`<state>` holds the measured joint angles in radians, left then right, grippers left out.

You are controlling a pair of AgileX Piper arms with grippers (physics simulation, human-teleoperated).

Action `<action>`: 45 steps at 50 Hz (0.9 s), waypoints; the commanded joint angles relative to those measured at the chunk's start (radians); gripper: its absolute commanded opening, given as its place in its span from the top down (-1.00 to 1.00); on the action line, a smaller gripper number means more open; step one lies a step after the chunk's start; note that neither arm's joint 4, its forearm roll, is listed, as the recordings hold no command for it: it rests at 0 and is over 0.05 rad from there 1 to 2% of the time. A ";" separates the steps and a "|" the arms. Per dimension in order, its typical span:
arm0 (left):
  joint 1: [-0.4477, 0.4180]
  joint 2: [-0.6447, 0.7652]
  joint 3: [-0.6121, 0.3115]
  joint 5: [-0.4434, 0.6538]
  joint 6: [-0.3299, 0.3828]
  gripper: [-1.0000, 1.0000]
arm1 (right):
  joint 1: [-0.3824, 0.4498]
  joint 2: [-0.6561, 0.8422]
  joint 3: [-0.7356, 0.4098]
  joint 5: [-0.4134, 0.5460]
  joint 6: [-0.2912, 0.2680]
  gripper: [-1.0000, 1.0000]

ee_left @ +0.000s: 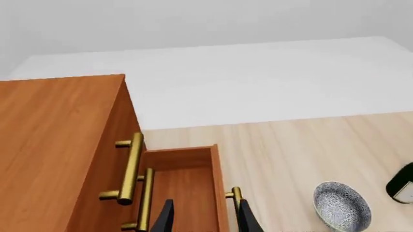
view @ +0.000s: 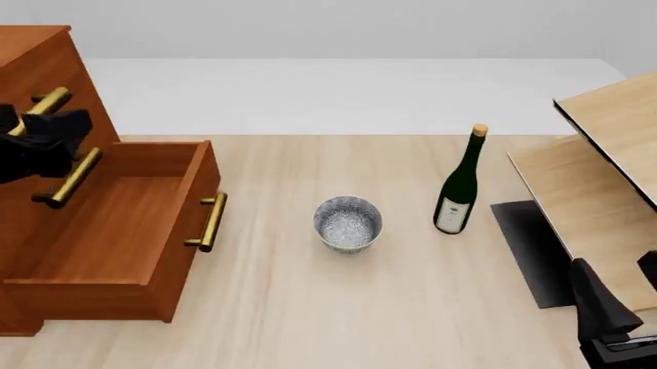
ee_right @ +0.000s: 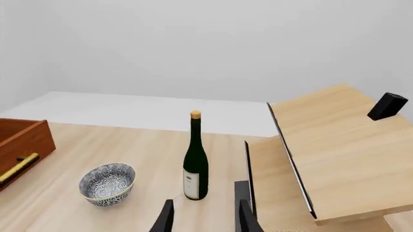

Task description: Put the wine bottle in the bottom drawer of the cabinet.

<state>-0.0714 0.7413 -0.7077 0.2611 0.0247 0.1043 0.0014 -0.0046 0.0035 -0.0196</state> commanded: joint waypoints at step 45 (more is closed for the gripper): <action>-0.035 0.459 -0.092 0.036 -0.088 -1.00 | -0.015 0.008 0.004 0.041 -0.024 -1.00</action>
<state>-0.0976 1.1921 -0.8350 0.3250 -0.0491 0.0883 0.0068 -0.0002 0.0430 -0.0426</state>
